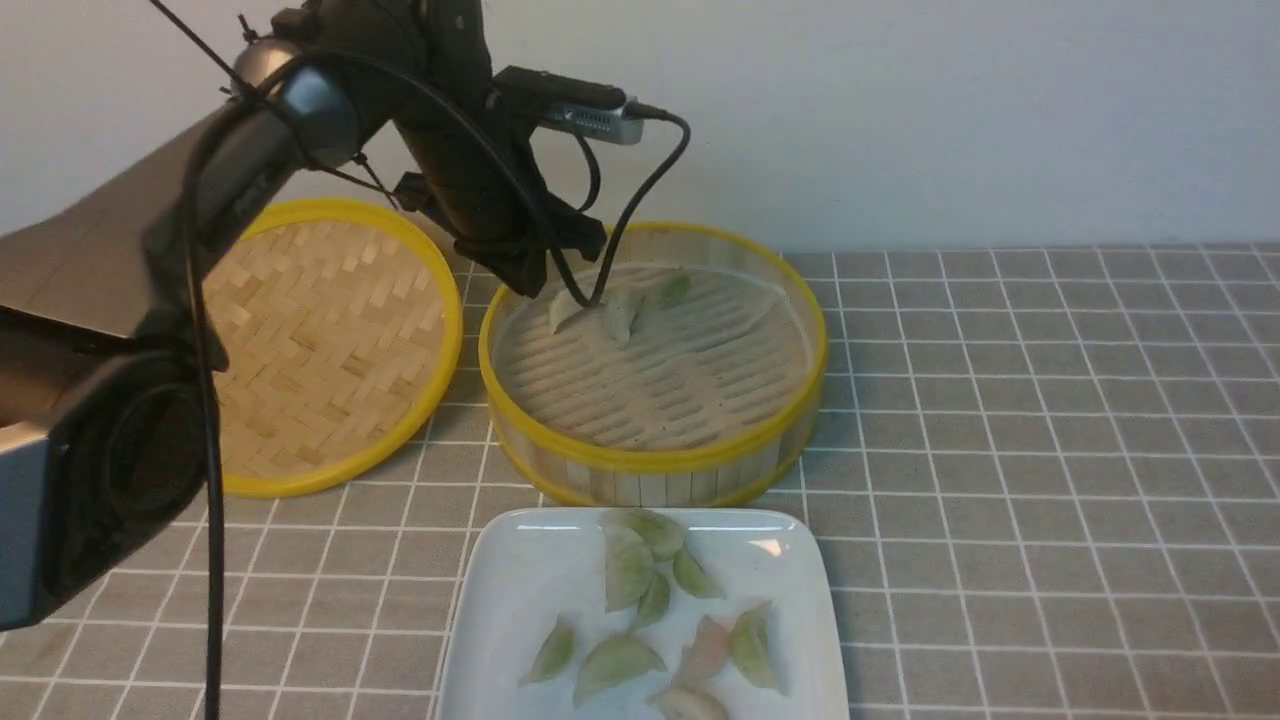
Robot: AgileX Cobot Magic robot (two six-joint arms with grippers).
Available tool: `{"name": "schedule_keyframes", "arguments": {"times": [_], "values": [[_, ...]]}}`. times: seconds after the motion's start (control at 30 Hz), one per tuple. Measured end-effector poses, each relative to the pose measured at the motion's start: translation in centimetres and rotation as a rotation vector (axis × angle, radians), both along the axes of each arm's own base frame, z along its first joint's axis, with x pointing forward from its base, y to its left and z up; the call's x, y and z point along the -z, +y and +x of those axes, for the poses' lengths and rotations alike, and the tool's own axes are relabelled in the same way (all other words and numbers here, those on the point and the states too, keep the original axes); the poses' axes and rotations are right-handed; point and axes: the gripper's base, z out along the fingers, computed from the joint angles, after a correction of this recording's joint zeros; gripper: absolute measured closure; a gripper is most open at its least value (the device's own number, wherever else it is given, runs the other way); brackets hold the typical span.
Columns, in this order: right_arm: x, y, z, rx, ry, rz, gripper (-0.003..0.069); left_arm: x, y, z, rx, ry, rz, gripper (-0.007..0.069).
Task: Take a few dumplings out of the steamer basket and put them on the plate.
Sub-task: Use the left arm to grab a dumpling from the steamer
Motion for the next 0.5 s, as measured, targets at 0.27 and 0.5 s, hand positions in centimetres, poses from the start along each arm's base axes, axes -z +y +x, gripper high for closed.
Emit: {"name": "schedule_keyframes", "arguments": {"times": [0.27,0.5], "values": [[0.0,0.0,0.0,0.000,0.000,0.000,0.0672,1.4,-1.3,0.7,0.048,-0.015,0.010,0.0629],[0.0,0.0,0.0,0.000,0.000,0.000,0.0672,3.8,-1.6,2.4,0.043,-0.102,0.021,0.0581]]}}
